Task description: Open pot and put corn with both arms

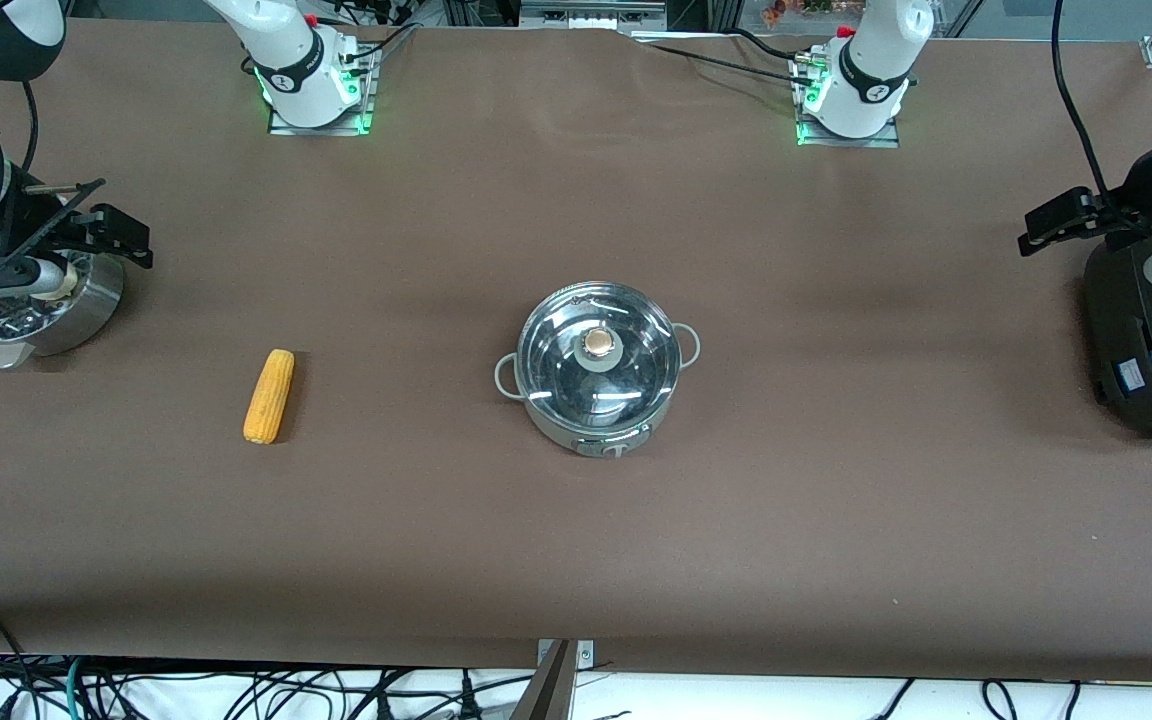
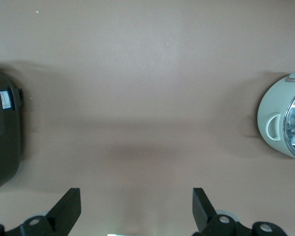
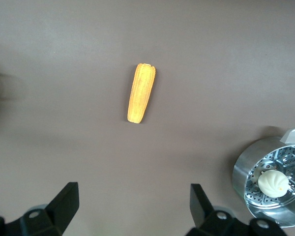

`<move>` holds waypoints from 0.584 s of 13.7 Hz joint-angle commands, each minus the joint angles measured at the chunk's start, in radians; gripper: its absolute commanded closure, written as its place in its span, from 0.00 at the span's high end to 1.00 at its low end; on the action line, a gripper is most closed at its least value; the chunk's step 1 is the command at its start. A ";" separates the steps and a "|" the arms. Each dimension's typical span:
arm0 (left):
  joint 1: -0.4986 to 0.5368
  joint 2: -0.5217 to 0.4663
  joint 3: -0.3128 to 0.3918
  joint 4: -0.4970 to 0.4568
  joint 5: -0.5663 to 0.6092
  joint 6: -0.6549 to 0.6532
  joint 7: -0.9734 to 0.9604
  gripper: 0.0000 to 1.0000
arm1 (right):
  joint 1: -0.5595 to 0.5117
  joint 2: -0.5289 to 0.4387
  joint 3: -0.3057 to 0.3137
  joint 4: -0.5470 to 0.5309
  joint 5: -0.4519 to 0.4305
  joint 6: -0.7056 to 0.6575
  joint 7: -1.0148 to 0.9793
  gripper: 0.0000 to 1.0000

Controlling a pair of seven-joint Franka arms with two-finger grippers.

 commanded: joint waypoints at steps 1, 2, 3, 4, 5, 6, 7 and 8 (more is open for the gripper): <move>0.009 -0.021 -0.006 -0.022 -0.002 -0.001 0.001 1.00 | -0.012 0.011 0.001 0.036 -0.003 -0.023 0.004 1.00; 0.009 -0.021 -0.006 -0.022 -0.002 -0.003 0.001 1.00 | -0.012 0.012 0.001 0.034 -0.006 -0.015 0.010 1.00; 0.009 -0.021 -0.006 -0.022 -0.002 -0.003 0.000 1.00 | -0.011 0.012 0.001 0.036 -0.013 -0.014 0.008 1.00; 0.009 -0.021 -0.006 -0.022 -0.002 -0.001 0.000 1.00 | -0.009 0.026 0.001 0.036 -0.013 -0.005 0.010 1.00; 0.009 -0.021 -0.008 -0.022 -0.002 -0.003 0.000 1.00 | -0.011 0.050 0.001 0.036 -0.009 0.008 0.008 1.00; 0.009 -0.021 -0.006 -0.022 -0.002 -0.003 -0.002 1.00 | -0.011 0.090 0.001 0.036 -0.006 0.027 0.010 1.00; 0.009 -0.021 -0.006 -0.022 -0.002 -0.003 -0.003 1.00 | -0.009 0.122 0.001 0.040 -0.009 0.035 0.010 1.00; 0.009 -0.021 -0.008 -0.021 -0.002 -0.003 -0.003 1.00 | -0.009 0.132 0.001 0.036 -0.001 0.066 0.010 1.00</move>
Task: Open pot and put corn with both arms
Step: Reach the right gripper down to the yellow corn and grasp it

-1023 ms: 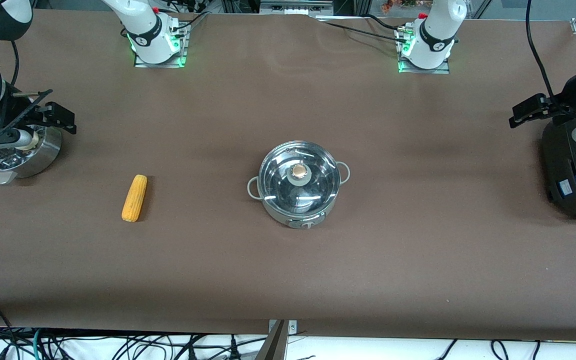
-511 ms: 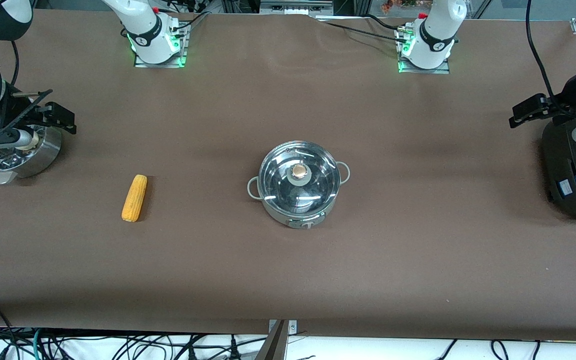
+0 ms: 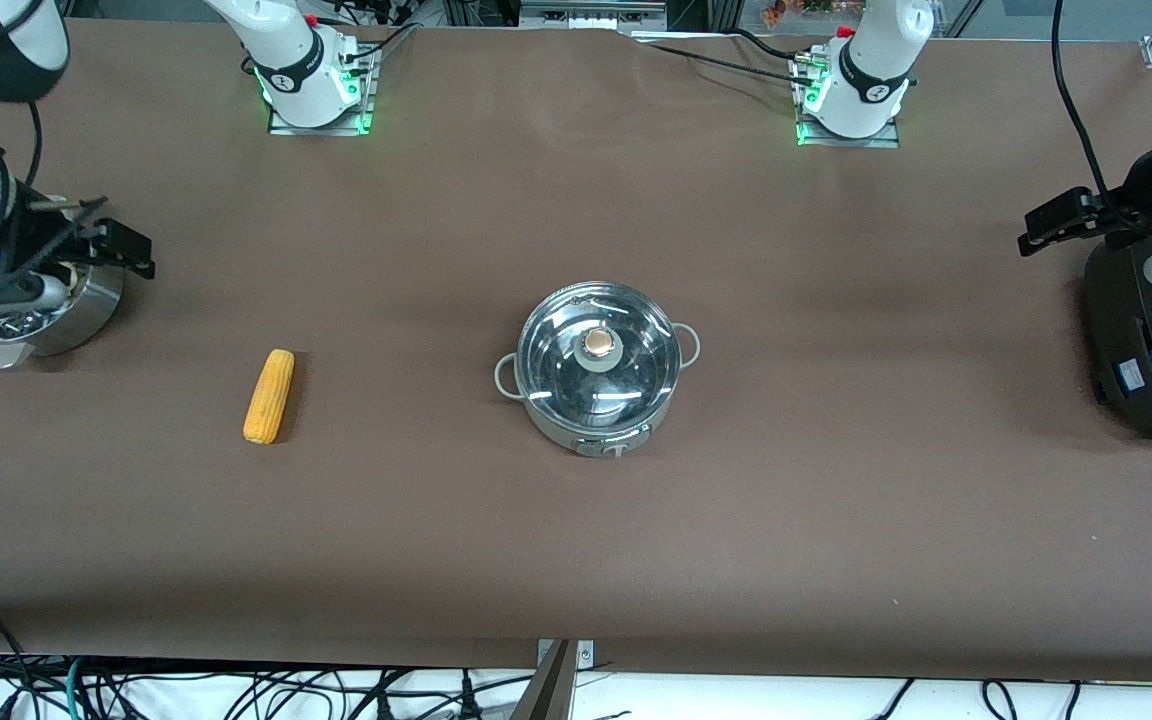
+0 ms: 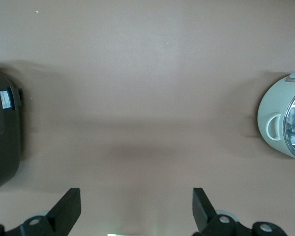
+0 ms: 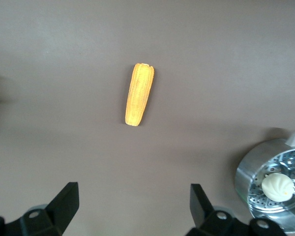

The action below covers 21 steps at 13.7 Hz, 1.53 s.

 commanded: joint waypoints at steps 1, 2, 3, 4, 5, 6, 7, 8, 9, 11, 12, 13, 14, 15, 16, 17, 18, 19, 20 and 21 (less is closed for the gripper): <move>0.007 -0.021 -0.008 -0.020 -0.002 -0.003 -0.005 1.00 | -0.007 0.083 0.007 0.015 0.000 0.072 0.009 1.00; 0.006 -0.021 -0.008 -0.020 -0.002 -0.004 -0.005 1.00 | -0.007 0.101 0.007 0.013 0.000 0.091 0.009 1.00; 0.006 -0.021 -0.008 -0.020 -0.002 -0.007 -0.005 1.00 | -0.009 0.118 0.007 0.013 -0.001 0.103 0.009 1.00; 0.006 -0.021 -0.008 -0.020 -0.002 -0.007 -0.005 1.00 | -0.009 0.135 0.007 0.009 -0.001 0.125 0.010 1.00; 0.006 -0.021 -0.008 -0.020 -0.003 -0.007 -0.005 1.00 | -0.010 0.167 0.007 0.006 0.000 0.152 0.012 1.00; 0.006 -0.021 -0.008 -0.018 -0.002 -0.007 -0.005 1.00 | -0.010 0.202 0.007 -0.002 0.000 0.200 0.013 1.00; 0.004 -0.021 -0.008 -0.018 -0.003 -0.007 -0.005 1.00 | -0.009 0.235 0.007 -0.011 0.002 0.252 0.022 1.00; 0.003 -0.020 -0.008 -0.015 -0.003 -0.007 -0.005 1.00 | -0.009 0.265 0.007 -0.019 0.002 0.302 0.029 1.00; 0.000 -0.017 -0.008 -0.012 -0.003 -0.007 -0.005 1.00 | -0.009 0.305 0.008 -0.019 0.003 0.344 0.029 1.00; -0.004 -0.014 -0.008 -0.011 -0.002 -0.007 -0.005 1.00 | -0.009 0.365 0.008 -0.024 0.025 0.407 0.032 1.00; -0.004 -0.012 -0.008 -0.011 -0.002 -0.007 -0.005 1.00 | -0.007 0.379 0.010 -0.024 0.037 0.412 0.033 1.00; -0.004 -0.012 -0.006 -0.012 -0.002 -0.007 -0.005 1.00 | -0.007 0.393 0.008 -0.024 0.040 0.419 0.033 1.00; 0.003 -0.011 -0.003 -0.020 -0.003 -0.007 0.004 1.00 | -0.007 0.410 0.010 -0.025 0.046 0.436 0.045 0.99; 0.006 0.003 -0.003 -0.032 -0.003 -0.007 0.004 1.00 | -0.007 0.428 0.010 -0.025 0.049 0.444 0.074 0.99; -0.005 0.017 -0.005 -0.043 -0.003 -0.007 -0.002 1.00 | -0.006 0.439 0.011 -0.028 0.049 0.446 0.087 0.99; -0.008 0.028 -0.006 -0.046 -0.003 -0.007 -0.003 1.00 | -0.004 0.440 0.011 -0.045 0.049 0.470 0.087 0.99; -0.017 0.029 -0.006 -0.047 -0.003 -0.007 0.006 1.00 | -0.004 0.440 0.013 -0.085 0.049 0.529 0.087 0.99; -0.028 0.029 -0.009 -0.050 -0.005 -0.009 0.007 1.00 | -0.004 0.440 0.013 -0.132 0.048 0.606 0.087 0.99; -0.037 0.029 -0.025 -0.049 -0.006 -0.007 -0.002 1.00 | -0.003 0.440 0.013 -0.169 0.048 0.664 0.087 0.99; -0.037 0.028 -0.045 -0.041 -0.015 -0.007 -0.011 1.00 | -0.001 0.450 0.014 -0.180 0.048 0.694 0.087 0.99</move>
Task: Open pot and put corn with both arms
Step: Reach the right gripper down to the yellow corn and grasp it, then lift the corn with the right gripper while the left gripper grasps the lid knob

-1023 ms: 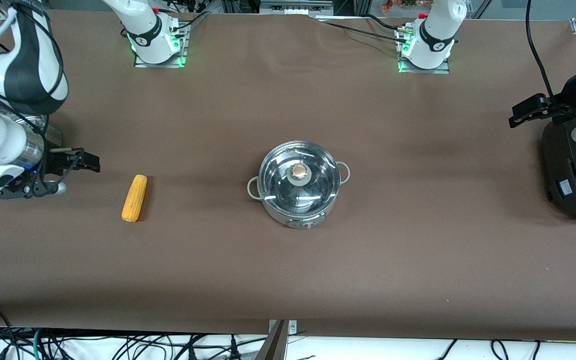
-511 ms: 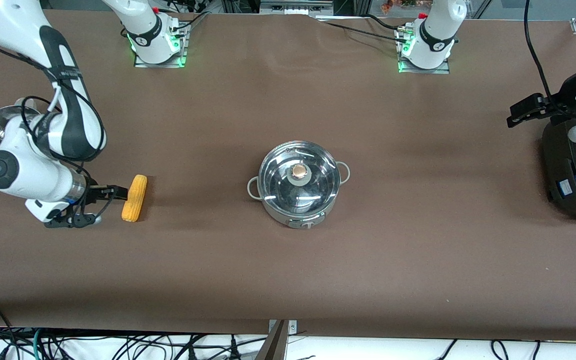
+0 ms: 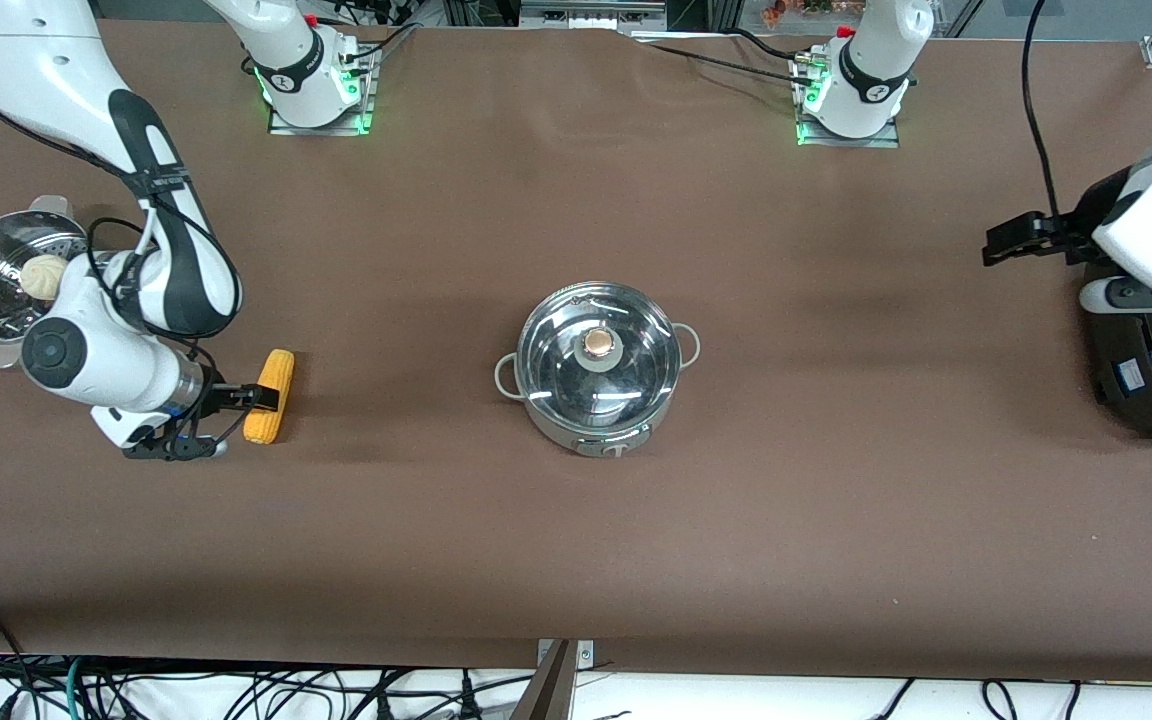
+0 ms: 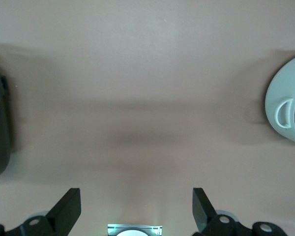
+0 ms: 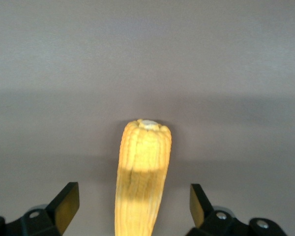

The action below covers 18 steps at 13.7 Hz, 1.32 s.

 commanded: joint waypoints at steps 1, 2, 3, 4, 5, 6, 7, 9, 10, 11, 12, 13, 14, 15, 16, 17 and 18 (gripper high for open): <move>-0.017 -0.012 -0.038 0.011 -0.020 0.001 -0.031 1.00 | -0.003 0.015 0.009 -0.061 0.013 0.097 0.008 0.99; -0.018 -0.007 -0.076 0.012 -0.023 0.004 -0.083 0.99 | -0.003 0.032 0.010 -0.063 0.013 0.120 0.008 1.00; -0.018 0.013 -0.118 0.018 -0.041 0.006 -0.164 0.99 | -0.003 0.038 0.012 -0.064 0.013 0.134 0.008 0.99; -0.026 0.028 -0.150 0.031 -0.058 0.010 -0.252 0.99 | -0.003 0.043 0.012 -0.064 0.014 0.134 0.008 0.99; -0.047 0.053 -0.173 0.044 -0.060 0.013 -0.331 0.99 | -0.003 0.043 0.012 -0.064 0.014 0.133 0.008 0.99; -0.075 0.079 -0.192 0.066 -0.061 0.031 -0.395 0.99 | -0.003 0.043 0.012 -0.067 0.014 0.130 0.008 0.99; -0.093 0.103 -0.207 0.086 -0.061 0.060 -0.454 0.99 | -0.003 0.043 0.012 -0.070 0.014 0.130 0.008 0.99; -0.130 0.146 -0.233 0.106 -0.095 0.110 -0.552 0.99 | -0.003 0.041 0.012 -0.075 0.013 0.127 0.005 0.51; -0.156 0.169 -0.233 0.117 -0.113 0.140 -0.603 0.99 | -0.003 0.038 0.012 -0.075 0.013 0.125 0.002 0.31; -0.188 0.197 -0.233 0.133 -0.116 0.163 -0.649 0.99 | -0.003 0.036 0.012 -0.074 0.013 0.124 -0.007 0.18; -0.219 0.232 -0.233 0.161 -0.116 0.176 -0.695 0.99 | -0.003 0.036 0.012 -0.072 0.011 0.122 -0.009 0.12; -0.256 0.275 -0.233 0.199 -0.116 0.186 -0.739 0.99 | -0.003 0.035 0.012 -0.072 0.011 0.120 -0.009 0.09; -0.293 0.322 -0.232 0.237 -0.113 0.199 -0.776 0.99 | -0.003 0.035 0.012 -0.069 0.011 0.120 -0.010 0.09; -0.325 0.361 -0.230 0.261 -0.110 0.219 -0.813 0.99 | -0.003 0.033 0.013 -0.067 0.011 0.120 -0.010 0.09; -0.346 0.387 -0.227 0.268 -0.106 0.251 -0.842 0.99 | -0.003 0.027 0.013 -0.064 0.011 0.120 -0.010 0.09; -0.369 0.407 -0.225 0.269 -0.103 0.292 -0.864 0.99 | -0.003 0.020 0.013 -0.063 0.011 0.107 -0.010 0.09; -0.394 0.431 -0.219 0.272 -0.101 0.323 -0.879 0.99 | -0.003 0.004 0.018 -0.060 0.010 0.082 -0.010 0.09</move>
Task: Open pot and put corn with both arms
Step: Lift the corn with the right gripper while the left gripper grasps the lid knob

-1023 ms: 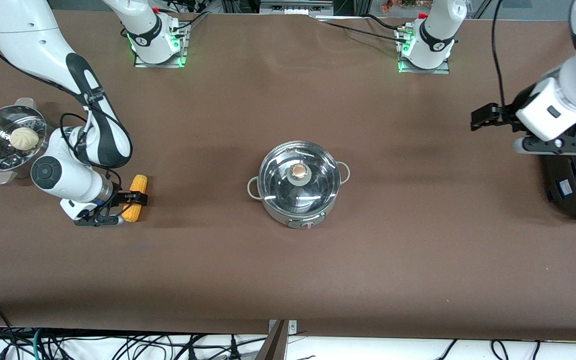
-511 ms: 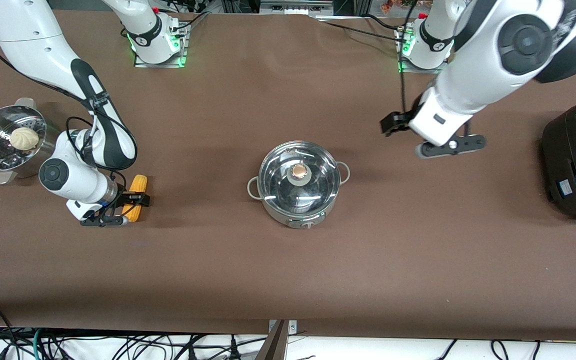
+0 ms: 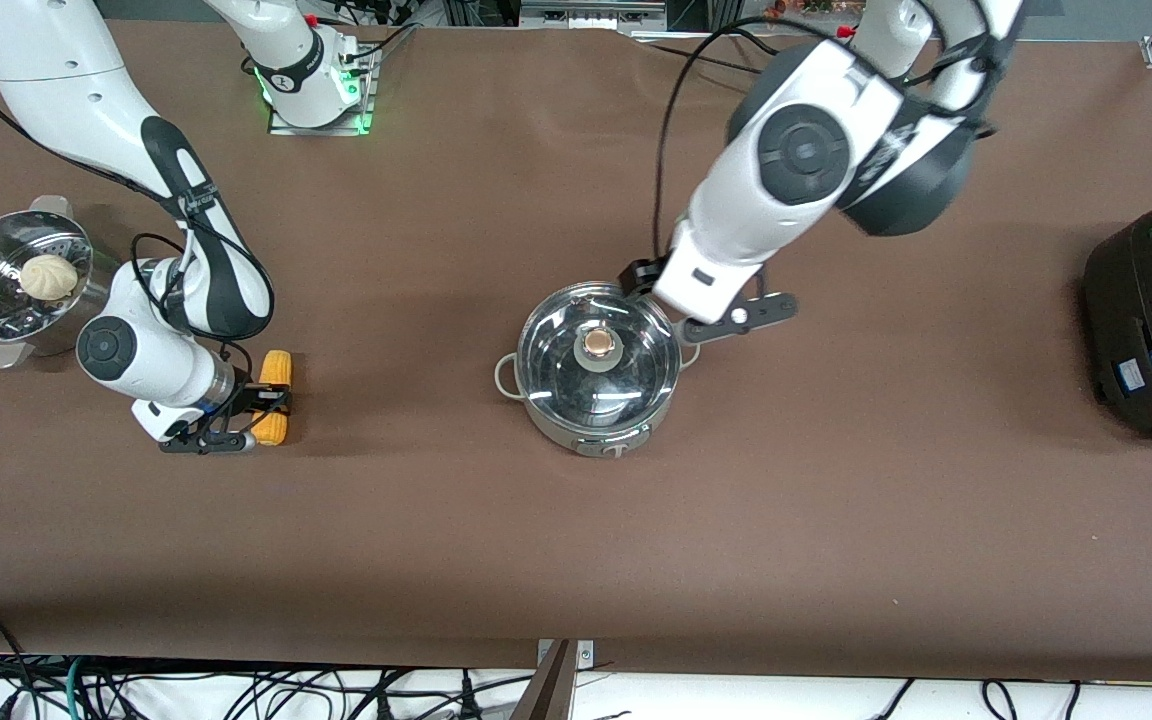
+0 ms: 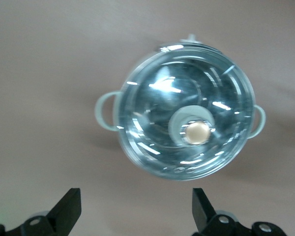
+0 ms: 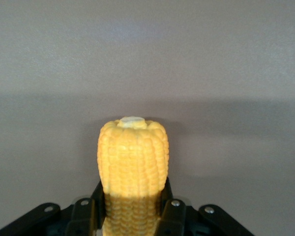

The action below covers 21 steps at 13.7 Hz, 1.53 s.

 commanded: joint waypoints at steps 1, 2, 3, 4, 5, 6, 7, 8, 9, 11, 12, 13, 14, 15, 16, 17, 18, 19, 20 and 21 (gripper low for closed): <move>-0.066 0.098 0.026 0.084 0.014 0.045 -0.060 0.99 | -0.004 -0.055 0.020 0.002 0.011 -0.054 -0.010 0.09; -0.095 0.130 0.035 0.108 0.047 0.049 -0.076 0.99 | -0.004 -0.069 0.021 0.008 0.010 -0.081 -0.010 0.09; -0.115 0.163 0.037 0.139 0.081 0.049 -0.093 0.99 | -0.004 -0.083 0.021 0.023 0.010 -0.110 -0.011 0.09; -0.128 0.190 0.037 0.163 0.104 0.051 -0.106 0.99 | -0.004 -0.100 0.021 0.042 0.010 -0.158 -0.011 0.09; -0.139 0.209 0.038 0.182 0.112 0.060 -0.111 0.99 | -0.004 -0.115 0.021 0.074 0.010 -0.210 -0.011 0.09; -0.140 0.217 0.040 0.183 0.114 0.080 -0.111 0.99 | -0.004 -0.126 0.021 0.106 0.010 -0.263 -0.011 0.09; -0.142 0.221 0.042 0.182 0.120 0.094 -0.111 0.99 | -0.004 -0.136 0.021 0.152 0.010 -0.320 -0.013 0.09; -0.145 0.230 0.040 0.180 0.143 0.103 -0.111 0.99 | -0.004 -0.137 0.021 0.216 0.010 -0.397 -0.013 0.09; -0.155 0.246 0.040 0.180 0.167 0.109 -0.111 0.99 | -0.004 -0.137 0.021 0.291 0.010 -0.491 -0.014 0.09; -0.160 0.260 0.040 0.171 0.193 0.129 -0.111 0.99 | -0.002 -0.137 0.021 0.432 0.007 -0.659 -0.013 0.09; -0.160 0.264 0.040 0.171 0.195 0.134 -0.110 0.99 | -0.004 -0.137 0.021 0.477 0.007 -0.714 -0.013 0.09; -0.160 0.269 0.040 0.170 0.197 0.137 -0.108 0.99 | -0.004 -0.137 0.021 0.518 0.005 -0.762 -0.014 0.09; -0.160 0.273 0.040 0.171 0.197 0.150 -0.108 0.99 | -0.004 -0.137 0.021 0.554 0.005 -0.803 -0.013 0.09; -0.160 0.275 0.040 0.167 0.197 0.157 -0.108 0.99 | -0.004 -0.140 0.023 0.584 0.007 -0.840 -0.013 0.09; -0.160 0.276 0.040 0.154 0.197 0.163 -0.108 0.99 | -0.004 -0.152 0.023 0.608 0.010 -0.870 -0.014 0.09; -0.160 0.278 0.040 0.151 0.201 0.163 -0.104 0.97 | -0.004 -0.158 0.024 0.615 0.011 -0.885 -0.014 0.09; -0.160 0.278 0.039 0.147 0.224 0.163 -0.099 0.93 | -0.001 -0.163 0.026 0.615 0.011 -0.896 -0.013 0.09; -0.160 0.280 0.039 0.145 0.238 0.163 -0.097 0.89 | 0.005 -0.163 0.038 0.615 0.007 -0.900 -0.011 0.09; -0.160 0.283 0.039 0.145 0.240 0.164 -0.096 0.85 | 0.008 -0.163 0.046 0.617 0.005 -0.902 -0.010 0.09; -0.160 0.283 0.039 0.145 0.240 0.164 -0.096 0.81 | 0.010 -0.163 0.047 0.617 0.004 -0.902 -0.010 0.09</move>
